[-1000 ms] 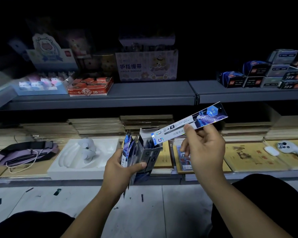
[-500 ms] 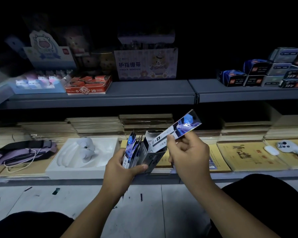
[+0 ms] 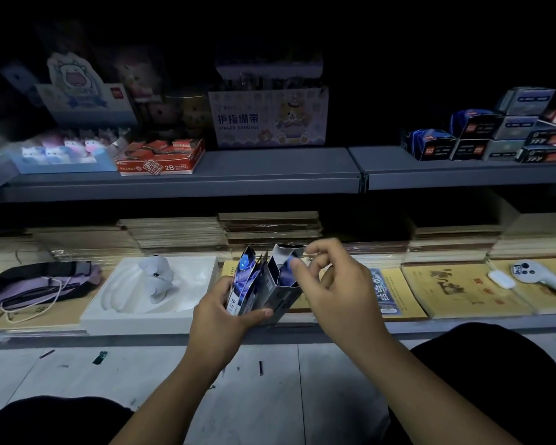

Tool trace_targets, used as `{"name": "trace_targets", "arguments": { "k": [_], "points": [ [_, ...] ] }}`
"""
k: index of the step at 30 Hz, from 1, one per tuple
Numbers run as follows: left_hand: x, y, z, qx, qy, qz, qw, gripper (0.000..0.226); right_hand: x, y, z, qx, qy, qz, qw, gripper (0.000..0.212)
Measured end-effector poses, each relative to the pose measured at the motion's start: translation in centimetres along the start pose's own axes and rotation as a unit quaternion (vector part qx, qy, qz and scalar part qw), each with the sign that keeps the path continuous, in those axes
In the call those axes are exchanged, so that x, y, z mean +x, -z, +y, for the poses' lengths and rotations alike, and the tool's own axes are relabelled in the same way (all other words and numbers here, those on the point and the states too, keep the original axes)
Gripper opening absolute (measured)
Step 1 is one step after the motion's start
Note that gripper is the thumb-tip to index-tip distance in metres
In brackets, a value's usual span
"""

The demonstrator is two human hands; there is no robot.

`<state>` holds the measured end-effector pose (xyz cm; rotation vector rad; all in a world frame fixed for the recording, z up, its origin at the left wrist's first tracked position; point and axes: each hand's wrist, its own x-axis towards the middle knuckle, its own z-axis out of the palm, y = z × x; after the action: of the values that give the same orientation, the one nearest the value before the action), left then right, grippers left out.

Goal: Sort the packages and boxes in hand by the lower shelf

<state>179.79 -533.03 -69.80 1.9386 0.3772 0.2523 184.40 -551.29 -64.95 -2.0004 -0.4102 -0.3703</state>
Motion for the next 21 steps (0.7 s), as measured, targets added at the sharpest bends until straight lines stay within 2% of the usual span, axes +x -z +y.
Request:
{"name": "trace_targets", "arguments": {
  "k": [3,7,13,16,21],
  "points": [
    [0.0,-0.1,0.2,0.006,-0.003,-0.004,1.000,0.060,0.1,0.3,-0.3,0.009,0.050,0.048,0.998,0.016],
    [0.0,-0.3,0.4,0.010,-0.009,-0.011,1.000,0.059,0.1,0.0,0.6,-0.054,0.102,0.021,0.993,0.006],
    [-0.2,0.0,0.7,0.011,-0.020,-0.009,1.000,0.057,0.1,-0.4,0.8,-0.048,0.103,-0.011,0.993,0.012],
    [-0.3,0.0,0.9,0.010,-0.020,-0.011,1.000,0.056,-0.1,-0.6,0.9,-0.082,0.101,-0.030,0.991,0.017],
    [-0.3,0.0,1.0,0.010,-0.016,-0.014,1.000,0.052,0.1,-0.6,1.0,-0.096,0.106,-0.035,0.989,0.013]
  ]
}}
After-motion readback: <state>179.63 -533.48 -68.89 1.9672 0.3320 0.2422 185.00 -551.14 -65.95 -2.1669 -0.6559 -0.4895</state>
